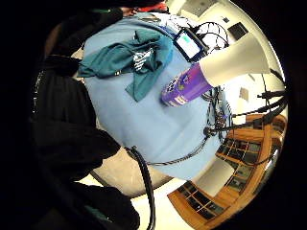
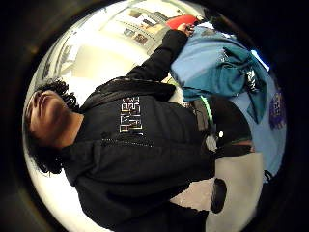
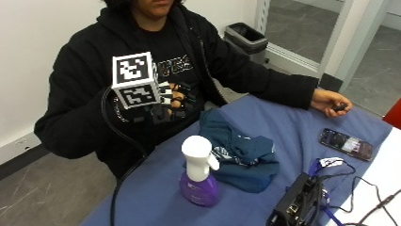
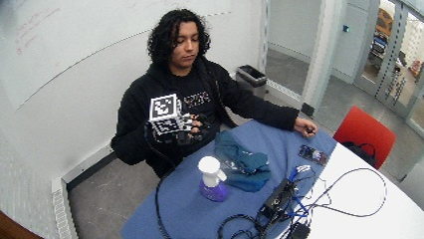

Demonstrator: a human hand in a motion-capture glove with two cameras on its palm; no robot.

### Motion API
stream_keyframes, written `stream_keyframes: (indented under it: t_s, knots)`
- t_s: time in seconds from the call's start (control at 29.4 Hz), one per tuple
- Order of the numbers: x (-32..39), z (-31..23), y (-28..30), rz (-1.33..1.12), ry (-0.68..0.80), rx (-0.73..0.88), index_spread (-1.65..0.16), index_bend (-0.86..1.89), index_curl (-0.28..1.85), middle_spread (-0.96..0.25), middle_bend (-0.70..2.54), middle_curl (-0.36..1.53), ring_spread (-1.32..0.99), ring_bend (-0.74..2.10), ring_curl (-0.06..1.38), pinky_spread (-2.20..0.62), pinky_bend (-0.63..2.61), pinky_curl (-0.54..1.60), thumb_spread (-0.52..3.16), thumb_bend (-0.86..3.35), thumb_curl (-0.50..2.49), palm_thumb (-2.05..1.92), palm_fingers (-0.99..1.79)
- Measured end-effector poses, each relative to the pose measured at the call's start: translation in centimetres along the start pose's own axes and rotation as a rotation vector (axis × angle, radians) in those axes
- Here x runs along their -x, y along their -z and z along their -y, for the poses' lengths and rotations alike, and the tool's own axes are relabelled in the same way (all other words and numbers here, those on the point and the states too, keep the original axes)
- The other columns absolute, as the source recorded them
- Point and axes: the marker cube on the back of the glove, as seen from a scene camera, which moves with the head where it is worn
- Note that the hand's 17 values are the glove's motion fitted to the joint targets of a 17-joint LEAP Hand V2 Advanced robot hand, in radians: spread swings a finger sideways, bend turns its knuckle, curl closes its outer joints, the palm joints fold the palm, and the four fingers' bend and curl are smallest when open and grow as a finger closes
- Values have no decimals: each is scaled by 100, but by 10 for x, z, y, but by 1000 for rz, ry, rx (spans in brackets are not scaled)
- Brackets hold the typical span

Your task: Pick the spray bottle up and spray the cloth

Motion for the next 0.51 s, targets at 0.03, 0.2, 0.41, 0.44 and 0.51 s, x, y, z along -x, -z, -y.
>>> stream_keyframes:
  t_s: [0.03,0.2,0.41,0.44,0.51]
  knots:
    - [0,0,0,0,1,1,-18,18,5,-3,28,8,-2,37,7,10,28,5,41,35,10,50,54]
    - [0,3,1,-9,4,18,-27,17,14,-4,29,14,-3,40,16,15,28,13,72,40,15,59,52]
    - [-5,8,6,-21,-10,24,-31,16,18,-3,28,19,-3,40,20,18,28,18,95,40,19,62,52]
    - [-7,8,6,-23,-16,21,-32,16,19,-3,28,20,-3,40,20,19,28,19,97,40,20,63,52]
    - [-11,8,6,-17,-31,20,-32,16,20,-3,28,21,-3,40,21,19,28,20,103,40,21,63,53]
